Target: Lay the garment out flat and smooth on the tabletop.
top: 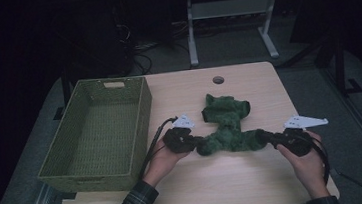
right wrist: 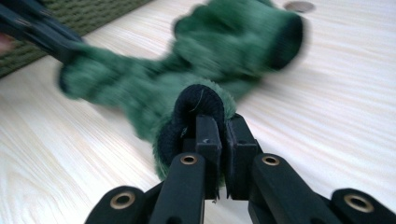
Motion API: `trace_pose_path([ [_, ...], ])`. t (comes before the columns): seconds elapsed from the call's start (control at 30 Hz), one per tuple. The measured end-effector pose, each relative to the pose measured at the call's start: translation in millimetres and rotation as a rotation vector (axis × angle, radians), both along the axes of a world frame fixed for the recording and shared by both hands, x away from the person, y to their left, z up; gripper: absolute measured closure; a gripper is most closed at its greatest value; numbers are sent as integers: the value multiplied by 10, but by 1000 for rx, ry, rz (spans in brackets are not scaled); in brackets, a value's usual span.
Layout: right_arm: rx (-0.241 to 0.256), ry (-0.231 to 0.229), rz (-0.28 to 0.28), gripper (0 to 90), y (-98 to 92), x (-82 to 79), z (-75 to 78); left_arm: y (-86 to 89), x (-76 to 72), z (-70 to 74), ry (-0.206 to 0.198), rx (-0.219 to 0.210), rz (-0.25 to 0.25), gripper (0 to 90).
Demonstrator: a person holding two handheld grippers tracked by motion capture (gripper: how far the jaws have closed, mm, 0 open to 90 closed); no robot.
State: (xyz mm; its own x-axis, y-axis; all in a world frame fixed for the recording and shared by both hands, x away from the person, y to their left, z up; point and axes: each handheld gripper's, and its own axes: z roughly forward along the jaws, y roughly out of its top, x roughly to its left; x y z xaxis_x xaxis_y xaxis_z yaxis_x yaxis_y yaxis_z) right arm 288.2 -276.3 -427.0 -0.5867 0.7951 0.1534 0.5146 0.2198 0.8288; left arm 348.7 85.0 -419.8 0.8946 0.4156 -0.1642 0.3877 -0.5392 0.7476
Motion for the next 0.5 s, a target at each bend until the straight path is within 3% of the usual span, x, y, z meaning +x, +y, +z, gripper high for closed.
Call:
trace_pose_path([
  [0.1,4,10,-27,863,-139,-78,-28,86,-77,36,24,-23,1,835],
  [0.27,-3,49,-48,863,-303,-226,-101,158,-251,34,61,-18,-29,835],
  [0.4,-34,91,-43,863,-329,-312,-203,167,-397,-38,93,13,-60,834],
  [0.5,-84,130,-26,863,-307,-364,-303,163,-483,-102,118,42,-77,834],
])
